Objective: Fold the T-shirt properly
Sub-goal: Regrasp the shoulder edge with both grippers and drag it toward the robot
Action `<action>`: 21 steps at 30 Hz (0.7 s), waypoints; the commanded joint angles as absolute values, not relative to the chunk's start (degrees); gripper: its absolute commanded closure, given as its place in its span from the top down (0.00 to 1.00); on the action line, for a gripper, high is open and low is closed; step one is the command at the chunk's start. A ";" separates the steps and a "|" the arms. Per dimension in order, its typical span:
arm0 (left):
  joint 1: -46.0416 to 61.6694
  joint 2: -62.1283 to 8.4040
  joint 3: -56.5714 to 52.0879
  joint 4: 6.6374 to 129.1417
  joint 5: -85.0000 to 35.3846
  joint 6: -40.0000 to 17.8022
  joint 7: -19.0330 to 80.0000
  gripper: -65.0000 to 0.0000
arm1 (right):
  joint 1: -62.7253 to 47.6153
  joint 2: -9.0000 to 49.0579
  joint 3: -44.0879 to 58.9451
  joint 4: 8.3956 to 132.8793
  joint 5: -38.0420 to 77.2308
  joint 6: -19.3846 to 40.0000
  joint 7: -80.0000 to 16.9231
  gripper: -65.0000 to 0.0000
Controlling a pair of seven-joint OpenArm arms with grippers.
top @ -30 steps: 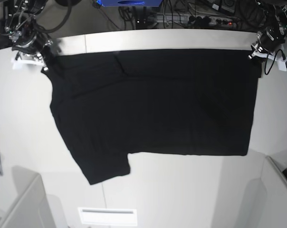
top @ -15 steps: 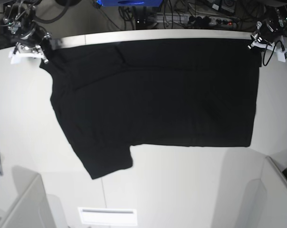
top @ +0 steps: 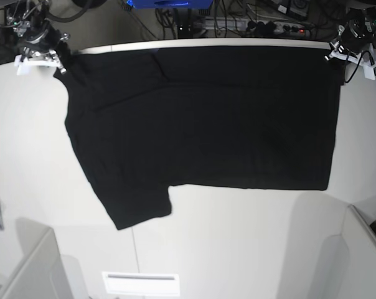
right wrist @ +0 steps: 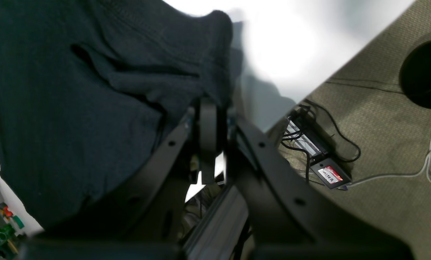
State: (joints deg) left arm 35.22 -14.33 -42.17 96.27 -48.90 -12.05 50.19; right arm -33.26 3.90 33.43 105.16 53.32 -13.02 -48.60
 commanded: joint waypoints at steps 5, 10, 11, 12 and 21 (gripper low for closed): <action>35.56 -15.08 -42.77 96.92 -49.36 -12.26 49.27 0.00 | -33.80 4.53 33.89 106.15 53.58 -13.23 -47.87 0.00; 35.56 -15.08 -42.77 96.92 -49.36 -12.18 49.27 0.00 | -34.07 4.53 33.89 106.15 53.58 -13.23 -47.87 0.00; 35.65 -15.08 -42.77 96.92 -49.36 -12.18 49.19 0.00 | -34.07 4.53 33.89 106.15 53.58 -13.23 -47.87 0.00; 35.65 -15.08 -42.77 96.92 -49.36 -12.09 49.19 0.00 | -34.07 4.53 33.89 106.15 53.58 -13.23 -47.87 0.00; 35.65 -15.08 -42.86 96.92 -49.36 -12.09 49.19 0.56 | -34.07 4.53 33.89 106.15 53.58 -13.23 -47.87 0.40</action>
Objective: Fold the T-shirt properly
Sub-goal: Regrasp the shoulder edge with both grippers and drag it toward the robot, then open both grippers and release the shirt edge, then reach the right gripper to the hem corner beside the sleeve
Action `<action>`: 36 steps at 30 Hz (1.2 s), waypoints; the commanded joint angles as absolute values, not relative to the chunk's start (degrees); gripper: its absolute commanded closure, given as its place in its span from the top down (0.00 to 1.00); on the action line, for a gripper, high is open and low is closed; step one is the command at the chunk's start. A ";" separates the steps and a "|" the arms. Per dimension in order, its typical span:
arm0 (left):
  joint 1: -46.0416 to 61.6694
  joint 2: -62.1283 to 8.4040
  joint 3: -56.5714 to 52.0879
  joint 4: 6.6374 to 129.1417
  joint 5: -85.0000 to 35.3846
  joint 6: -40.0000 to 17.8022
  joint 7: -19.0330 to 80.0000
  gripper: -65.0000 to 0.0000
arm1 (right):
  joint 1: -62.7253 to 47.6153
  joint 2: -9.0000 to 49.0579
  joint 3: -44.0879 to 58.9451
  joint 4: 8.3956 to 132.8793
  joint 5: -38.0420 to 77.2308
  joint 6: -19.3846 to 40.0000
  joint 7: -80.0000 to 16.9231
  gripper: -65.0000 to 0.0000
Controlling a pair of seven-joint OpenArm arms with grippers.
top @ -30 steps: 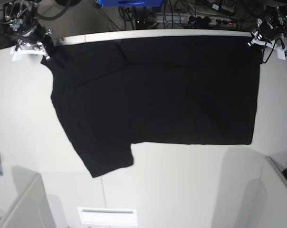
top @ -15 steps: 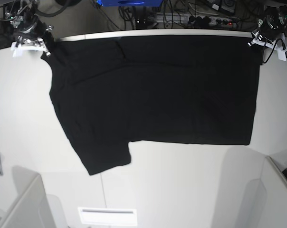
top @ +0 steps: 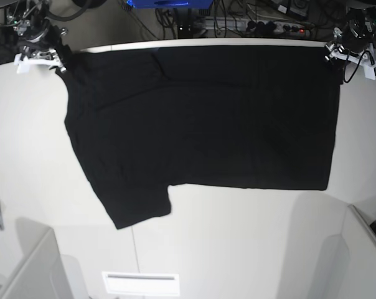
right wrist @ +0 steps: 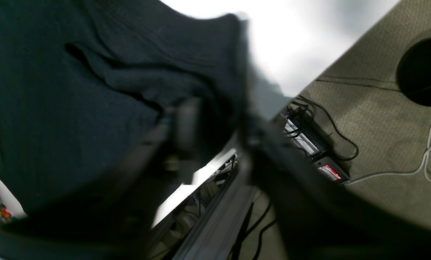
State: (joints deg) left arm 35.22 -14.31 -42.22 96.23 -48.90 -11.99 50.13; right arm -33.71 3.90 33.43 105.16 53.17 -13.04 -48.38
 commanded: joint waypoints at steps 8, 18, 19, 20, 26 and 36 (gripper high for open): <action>35.21 -14.99 -47.87 97.01 -49.36 -12.09 49.19 0.98 | -34.07 2.51 39.25 106.95 53.49 -13.23 -47.87 0.49; 33.45 -15.52 -57.80 98.33 -49.36 -12.35 49.36 0.98 | -30.11 4.18 43.91 112.40 53.49 -10.86 -51.82 0.49; 33.45 -15.60 -57.63 98.77 -49.36 -12.35 49.36 0.96 | -28.88 4.70 43.91 112.31 53.49 -9.54 -52.53 0.49; 33.45 -15.60 -57.54 99.30 -49.36 -12.35 49.36 0.93 | -27.56 4.97 43.91 112.22 53.49 -8.22 -53.49 0.49; 29.67 -15.34 -57.36 103.52 -49.36 -12.35 49.45 0.39 | -17.71 7.16 43.91 111.87 53.23 -1.71 -62.81 0.49; 25.27 -18.77 -49.01 103.60 -49.27 -12.26 49.54 0.00 | -3.91 9.01 40.92 110.46 53.05 -1.71 -68.18 0.49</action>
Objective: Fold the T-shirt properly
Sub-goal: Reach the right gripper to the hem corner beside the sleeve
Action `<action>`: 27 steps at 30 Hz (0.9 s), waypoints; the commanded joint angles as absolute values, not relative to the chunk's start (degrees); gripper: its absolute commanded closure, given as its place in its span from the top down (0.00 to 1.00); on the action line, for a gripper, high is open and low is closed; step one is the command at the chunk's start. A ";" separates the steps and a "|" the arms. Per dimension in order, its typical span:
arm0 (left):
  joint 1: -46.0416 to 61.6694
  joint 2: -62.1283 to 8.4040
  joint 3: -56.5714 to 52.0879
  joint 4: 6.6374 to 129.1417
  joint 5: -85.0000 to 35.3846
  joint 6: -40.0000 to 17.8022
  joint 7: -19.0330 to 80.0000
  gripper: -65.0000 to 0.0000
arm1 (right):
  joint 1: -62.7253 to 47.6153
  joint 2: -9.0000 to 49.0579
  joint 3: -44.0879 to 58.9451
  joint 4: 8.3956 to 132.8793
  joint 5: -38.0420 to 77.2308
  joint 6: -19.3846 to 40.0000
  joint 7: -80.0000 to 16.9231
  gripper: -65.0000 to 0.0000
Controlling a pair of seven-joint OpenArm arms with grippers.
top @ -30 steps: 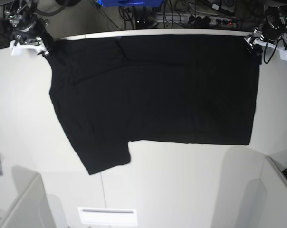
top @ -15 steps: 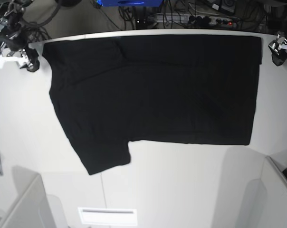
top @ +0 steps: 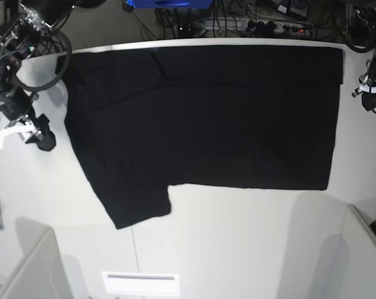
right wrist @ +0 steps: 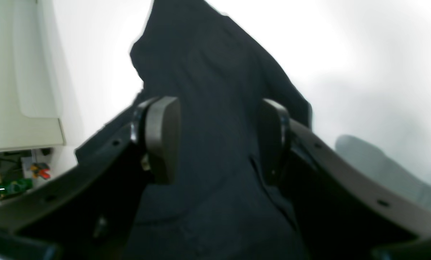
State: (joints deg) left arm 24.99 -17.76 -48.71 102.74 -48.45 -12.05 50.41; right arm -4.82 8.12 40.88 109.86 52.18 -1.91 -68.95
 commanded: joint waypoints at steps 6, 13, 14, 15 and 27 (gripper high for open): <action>23.69 -18.77 -47.52 103.60 -49.27 -12.18 49.54 0.00 | 3.12 11.91 30.99 101.49 44.62 -1.71 -65.80 0.49; 22.99 -19.65 -47.52 103.52 -49.27 -12.09 49.54 0.17 | 12.26 12.09 19.56 91.30 35.30 -1.54 -59.21 0.49; 22.73 -19.91 -47.52 103.34 -49.27 -12.09 49.54 0.25 | 13.49 12.09 18.24 89.27 34.68 -1.54 -58.33 0.49; 22.64 -19.91 -47.60 102.99 -49.27 -12.09 49.54 0.33 | 15.08 12.09 16.75 86.73 34.15 -1.54 -57.10 0.49; 22.64 -20.79 -48.13 102.64 -49.27 -12.09 49.54 0.60 | 29.67 15.52 1.19 59.12 34.07 -1.36 -41.19 0.51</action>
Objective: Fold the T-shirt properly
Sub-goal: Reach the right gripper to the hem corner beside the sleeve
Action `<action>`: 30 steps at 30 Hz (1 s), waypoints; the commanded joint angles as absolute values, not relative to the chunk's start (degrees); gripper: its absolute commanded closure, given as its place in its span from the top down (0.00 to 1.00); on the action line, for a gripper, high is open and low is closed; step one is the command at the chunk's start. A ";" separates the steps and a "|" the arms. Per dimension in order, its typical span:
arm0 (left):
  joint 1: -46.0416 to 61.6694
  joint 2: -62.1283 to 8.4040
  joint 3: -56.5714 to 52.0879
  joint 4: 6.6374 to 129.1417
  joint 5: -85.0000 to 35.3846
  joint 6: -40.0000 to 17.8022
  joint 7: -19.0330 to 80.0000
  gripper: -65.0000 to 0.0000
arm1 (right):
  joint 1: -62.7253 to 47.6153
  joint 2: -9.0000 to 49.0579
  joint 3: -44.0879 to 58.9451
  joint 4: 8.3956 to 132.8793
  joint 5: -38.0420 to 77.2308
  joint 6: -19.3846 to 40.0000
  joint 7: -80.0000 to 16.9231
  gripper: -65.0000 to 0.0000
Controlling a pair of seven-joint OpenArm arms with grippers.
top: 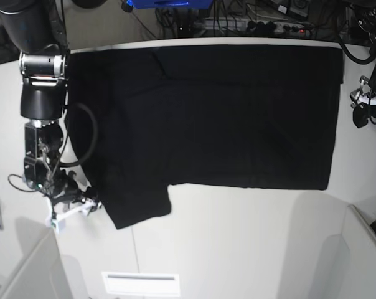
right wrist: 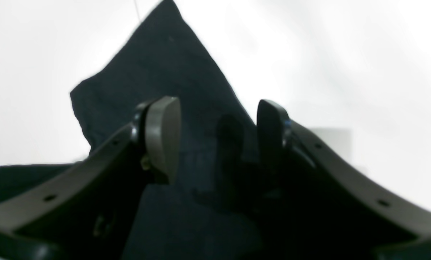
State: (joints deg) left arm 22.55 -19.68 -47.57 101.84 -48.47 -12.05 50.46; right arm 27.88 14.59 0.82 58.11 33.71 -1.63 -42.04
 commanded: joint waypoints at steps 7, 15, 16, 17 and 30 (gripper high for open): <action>22.55 -20.88 -48.13 102.64 -49.27 -12.00 49.54 0.60 | 36.79 15.78 -1.80 43.38 33.80 8.48 -35.03 0.51; 22.46 -20.88 -48.13 102.64 -49.27 -12.00 49.54 0.60 | 42.77 16.13 -6.64 28.62 33.71 9.01 -24.40 0.66; 22.46 -20.88 -48.13 102.64 -49.27 -12.00 49.54 0.60 | 43.21 16.13 -8.66 27.12 33.71 9.01 -23.08 0.67; 22.46 -20.88 -48.13 102.64 -49.27 -12.00 49.54 0.60 | 43.82 15.78 -10.95 25.27 33.71 9.01 -21.23 0.68; 22.55 -20.79 -48.13 102.64 -49.27 -12.00 49.54 0.60 | 45.85 13.93 -15.43 16.48 33.80 14.20 -17.89 0.68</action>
State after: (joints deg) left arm 22.57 -19.68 -47.57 101.82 -48.42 -12.01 50.61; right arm 44.21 13.72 -15.55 15.94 33.56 13.54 -17.08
